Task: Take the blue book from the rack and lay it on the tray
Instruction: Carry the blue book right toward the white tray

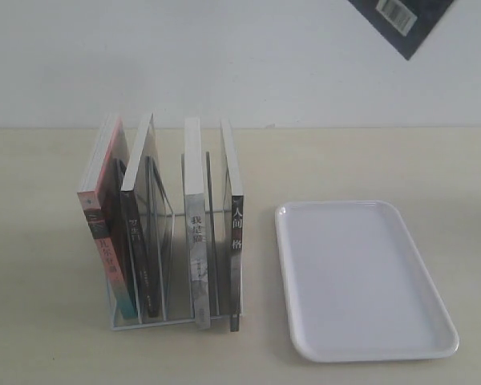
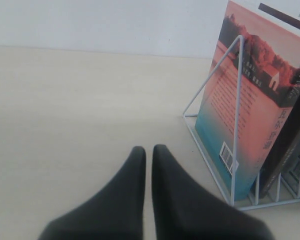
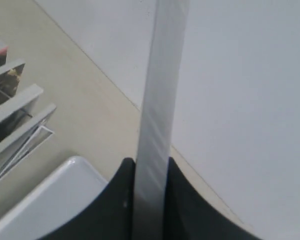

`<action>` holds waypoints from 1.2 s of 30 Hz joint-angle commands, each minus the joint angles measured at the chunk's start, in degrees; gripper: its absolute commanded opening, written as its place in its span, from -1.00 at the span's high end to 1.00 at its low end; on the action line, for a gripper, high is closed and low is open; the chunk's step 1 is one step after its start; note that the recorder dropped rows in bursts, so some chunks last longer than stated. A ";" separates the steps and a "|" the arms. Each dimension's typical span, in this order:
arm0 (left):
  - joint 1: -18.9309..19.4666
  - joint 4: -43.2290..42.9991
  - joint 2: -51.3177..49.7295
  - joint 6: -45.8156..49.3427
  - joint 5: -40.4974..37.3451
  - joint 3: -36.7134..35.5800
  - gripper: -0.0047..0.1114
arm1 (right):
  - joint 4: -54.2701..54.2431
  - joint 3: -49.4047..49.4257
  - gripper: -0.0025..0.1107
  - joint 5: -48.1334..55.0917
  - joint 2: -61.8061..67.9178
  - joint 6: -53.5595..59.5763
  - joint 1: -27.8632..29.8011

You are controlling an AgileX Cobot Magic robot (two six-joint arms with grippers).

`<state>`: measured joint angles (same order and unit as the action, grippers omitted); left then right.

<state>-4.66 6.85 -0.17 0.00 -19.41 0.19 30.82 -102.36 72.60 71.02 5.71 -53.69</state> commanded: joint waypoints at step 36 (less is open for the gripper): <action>0.06 -0.25 0.17 -0.36 0.26 -0.19 0.85 | 8.09 39.21 0.96 -17.25 -9.50 24.72 0.06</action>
<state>-4.66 6.85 -0.17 0.00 -19.41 0.19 36.13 -64.63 58.91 63.92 28.92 -53.69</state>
